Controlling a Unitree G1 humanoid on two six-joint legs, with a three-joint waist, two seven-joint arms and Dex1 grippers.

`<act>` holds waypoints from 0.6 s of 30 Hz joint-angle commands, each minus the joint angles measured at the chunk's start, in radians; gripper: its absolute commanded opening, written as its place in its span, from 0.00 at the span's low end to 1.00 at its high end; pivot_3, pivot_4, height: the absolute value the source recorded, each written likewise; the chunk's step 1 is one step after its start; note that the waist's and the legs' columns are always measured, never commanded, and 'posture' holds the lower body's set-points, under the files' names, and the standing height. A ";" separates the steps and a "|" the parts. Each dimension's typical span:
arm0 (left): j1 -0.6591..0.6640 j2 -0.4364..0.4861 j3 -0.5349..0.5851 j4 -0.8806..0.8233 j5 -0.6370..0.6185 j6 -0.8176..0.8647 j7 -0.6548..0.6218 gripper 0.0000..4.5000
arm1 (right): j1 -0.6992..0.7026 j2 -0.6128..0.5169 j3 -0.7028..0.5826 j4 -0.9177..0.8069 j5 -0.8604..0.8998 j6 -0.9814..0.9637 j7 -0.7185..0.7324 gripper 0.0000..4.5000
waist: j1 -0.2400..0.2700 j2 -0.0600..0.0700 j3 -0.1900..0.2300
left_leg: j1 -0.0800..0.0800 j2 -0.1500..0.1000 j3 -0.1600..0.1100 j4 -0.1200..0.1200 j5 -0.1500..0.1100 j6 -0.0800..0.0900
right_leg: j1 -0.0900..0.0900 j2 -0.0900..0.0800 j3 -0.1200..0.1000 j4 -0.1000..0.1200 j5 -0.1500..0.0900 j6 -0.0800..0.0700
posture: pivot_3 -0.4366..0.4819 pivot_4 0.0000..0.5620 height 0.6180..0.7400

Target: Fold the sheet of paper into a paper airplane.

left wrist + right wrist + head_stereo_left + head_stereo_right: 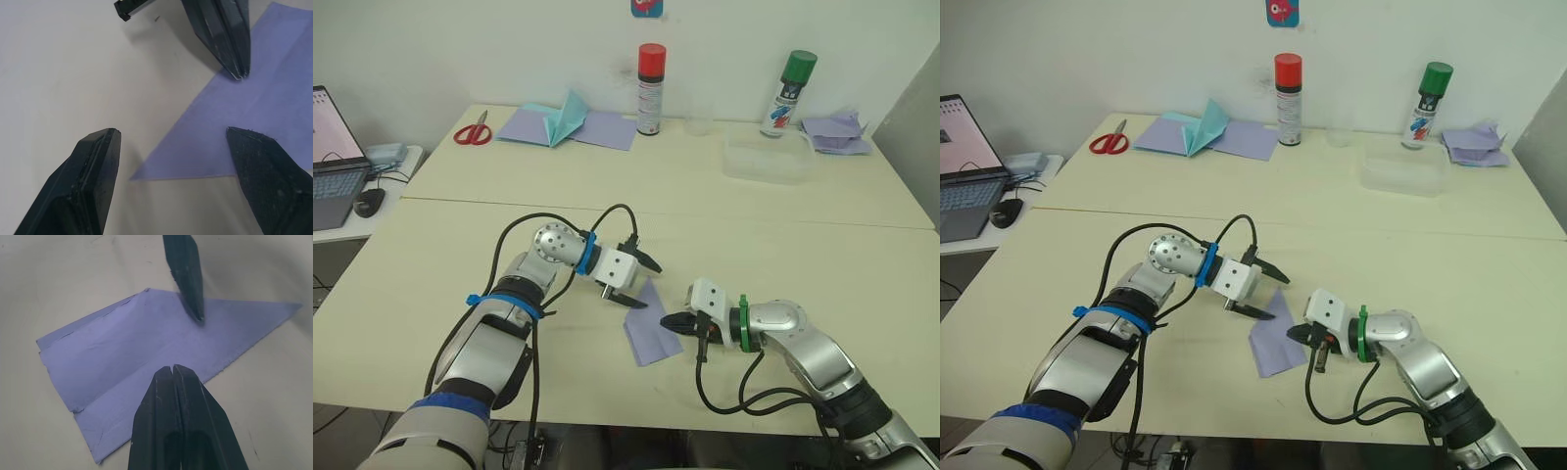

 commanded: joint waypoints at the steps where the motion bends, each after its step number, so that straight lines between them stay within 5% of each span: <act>1: -0.035 0.024 0.017 0.031 0.009 -0.030 0.022 0.85 | 0.024 -0.015 0.020 0.039 -0.026 0.044 -0.010 0.00 | 0.000 0.000 0.000 | 0.000 0.000 0.000 0.000 0.000 0.000 | 0.000 0.000 0.000 0.000 0.000 0.000 | 0.48 0.27 1.00; 9: -0.072 0.074 0.015 0.116 0.061 -0.074 0.073 0.85 | 0.027 -0.016 0.025 0.035 -0.024 0.044 -0.002 0.00 | 0.001 0.000 0.000 | 0.000 0.000 0.000 0.000 0.000 0.000 | 0.000 0.000 0.000 0.000 0.000 0.000 | 0.48 0.27 1.00; 18: -0.062 0.009 0.007 0.106 0.068 -0.079 0.096 0.85 | 0.011 -0.005 0.026 0.052 -0.022 0.043 -0.001 0.00 | 0.002 0.000 0.000 | 0.000 0.000 0.000 0.001 0.000 0.000 | 0.001 0.000 0.000 0.001 0.000 0.000 | 0.48 0.27 1.00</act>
